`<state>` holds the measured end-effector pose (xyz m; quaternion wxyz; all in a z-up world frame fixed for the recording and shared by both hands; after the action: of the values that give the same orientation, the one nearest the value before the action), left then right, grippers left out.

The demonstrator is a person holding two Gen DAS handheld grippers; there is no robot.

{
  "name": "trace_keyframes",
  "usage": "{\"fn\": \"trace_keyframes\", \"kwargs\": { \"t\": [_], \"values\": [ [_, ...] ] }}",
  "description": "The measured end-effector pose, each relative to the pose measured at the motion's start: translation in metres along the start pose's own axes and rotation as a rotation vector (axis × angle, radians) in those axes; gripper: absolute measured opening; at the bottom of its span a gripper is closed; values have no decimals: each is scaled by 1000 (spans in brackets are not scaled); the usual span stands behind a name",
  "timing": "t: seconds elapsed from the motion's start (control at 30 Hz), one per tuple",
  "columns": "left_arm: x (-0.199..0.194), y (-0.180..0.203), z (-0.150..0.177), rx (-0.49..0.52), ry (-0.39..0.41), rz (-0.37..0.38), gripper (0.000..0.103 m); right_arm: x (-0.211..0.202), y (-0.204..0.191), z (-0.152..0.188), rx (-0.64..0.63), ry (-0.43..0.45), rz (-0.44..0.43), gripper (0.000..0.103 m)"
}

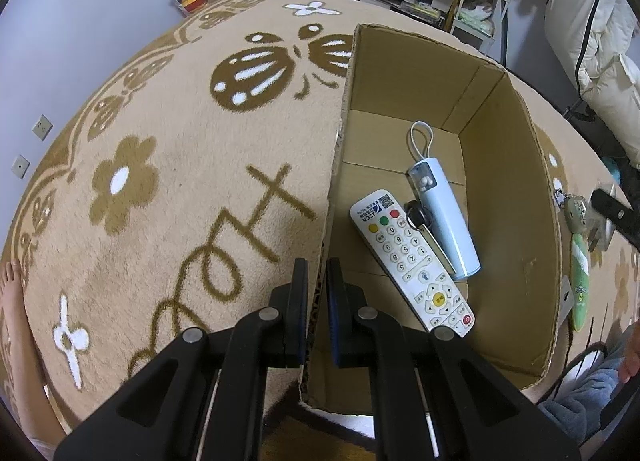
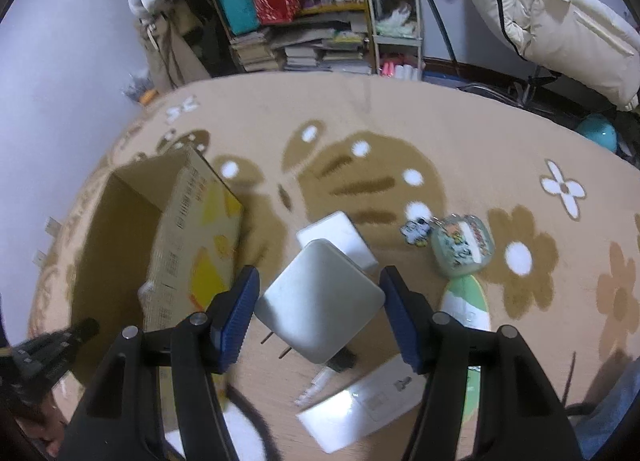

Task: Organize rigid objects
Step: 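Grasp the white square pad with the right gripper and lift it, then lower the white pad into the box and open the right gripper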

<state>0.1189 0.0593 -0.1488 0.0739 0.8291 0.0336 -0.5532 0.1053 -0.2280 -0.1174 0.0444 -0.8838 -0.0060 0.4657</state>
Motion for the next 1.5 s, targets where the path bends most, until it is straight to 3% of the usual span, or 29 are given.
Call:
{"fn": "trace_keyframes", "kwargs": {
  "t": [0.37,0.63,0.87,1.27,1.5],
  "values": [
    [0,4,1,14,7,-18,8,-22,-53,-21,-94,129,-91,66],
    [0,4,1,18,8,-23,8,-37,-98,-29,-155,216,-205,66],
    [-1,3,1,26,12,-32,9,-16,-115,-28,-165,168,-258,66],
    [-1,4,1,25,11,-31,9,15,-133,-15,-227,75,-232,67],
    [-1,4,2,22,9,-27,9,26,-135,-10,-257,63,-205,67]
  ]
}}
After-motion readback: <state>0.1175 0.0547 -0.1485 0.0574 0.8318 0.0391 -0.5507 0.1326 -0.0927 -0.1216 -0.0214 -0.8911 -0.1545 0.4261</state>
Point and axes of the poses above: each gripper's, at about its wrist camera, not at the fingertips, and x roughly the way its jaws point, y to its right, z to its underside, the point moved 3 cm from there along x, roughly the way its jaws point, and after that the axes turned 12 degrees about -x, right-handed, at the moved point
